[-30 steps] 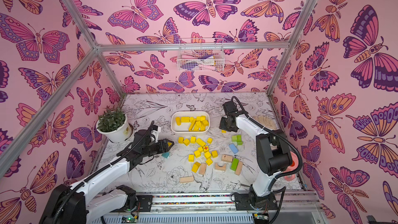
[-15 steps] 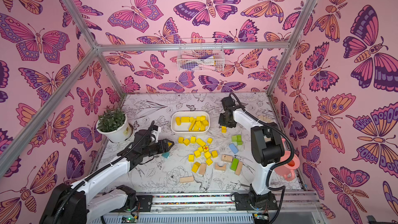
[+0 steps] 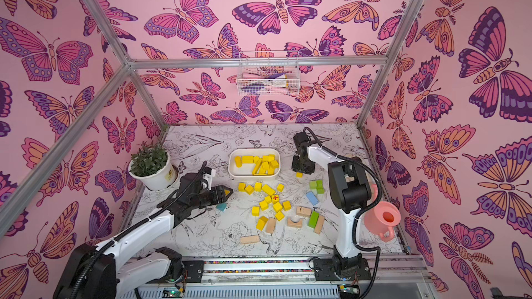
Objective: Pick out the yellow building blocks
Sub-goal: Pick up the building block from the center of the board.
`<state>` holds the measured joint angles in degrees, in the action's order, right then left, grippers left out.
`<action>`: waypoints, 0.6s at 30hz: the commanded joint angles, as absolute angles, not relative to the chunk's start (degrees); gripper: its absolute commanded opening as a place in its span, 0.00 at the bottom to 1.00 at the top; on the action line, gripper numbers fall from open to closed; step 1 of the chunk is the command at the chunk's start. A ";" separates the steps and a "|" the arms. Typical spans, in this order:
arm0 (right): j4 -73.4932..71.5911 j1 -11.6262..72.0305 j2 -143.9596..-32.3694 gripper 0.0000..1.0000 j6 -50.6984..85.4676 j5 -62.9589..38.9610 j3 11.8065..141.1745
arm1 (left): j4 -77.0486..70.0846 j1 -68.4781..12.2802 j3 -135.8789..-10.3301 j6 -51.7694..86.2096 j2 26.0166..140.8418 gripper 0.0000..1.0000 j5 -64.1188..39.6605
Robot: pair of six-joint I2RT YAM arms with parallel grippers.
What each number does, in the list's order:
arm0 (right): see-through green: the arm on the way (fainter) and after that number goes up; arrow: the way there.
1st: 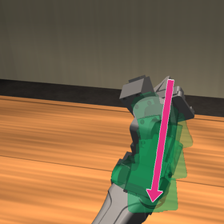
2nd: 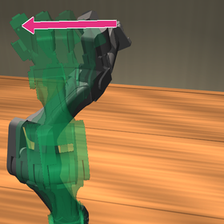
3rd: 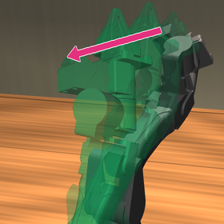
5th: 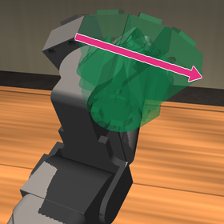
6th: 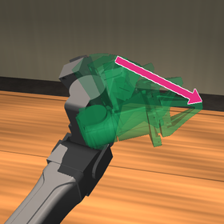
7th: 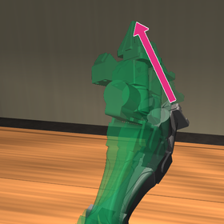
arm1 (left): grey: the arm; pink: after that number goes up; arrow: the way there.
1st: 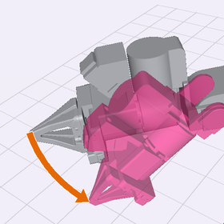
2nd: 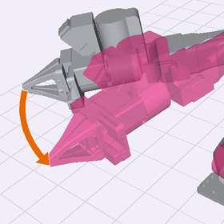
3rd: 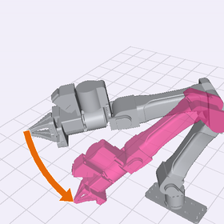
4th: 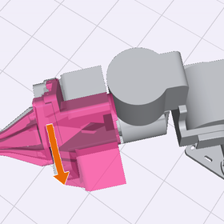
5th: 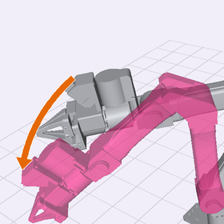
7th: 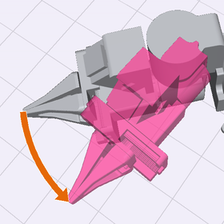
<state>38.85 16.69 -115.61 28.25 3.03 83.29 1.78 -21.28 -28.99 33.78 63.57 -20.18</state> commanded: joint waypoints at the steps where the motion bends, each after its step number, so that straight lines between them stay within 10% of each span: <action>1: 42.03 17.69 -117.70 0.44 28.33 5.77 84.64 | 1.23 -20.74 -28.74 34.10 64.03 0.63 -21.22; 12: 45.70 19.76 -121.26 0.41 28.78 7.87 88.17 | 1.23 -20.74 -28.67 34.10 63.90 0.63 -21.27; 18: 45.35 19.71 -120.92 0.19 29.09 7.28 87.73 | 1.23 -20.74 -28.57 34.07 63.61 0.63 -21.26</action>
<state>42.98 19.59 -120.03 28.73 6.63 87.31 1.72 -21.28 -28.99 33.78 63.86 -20.18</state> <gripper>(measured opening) 0.302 0.628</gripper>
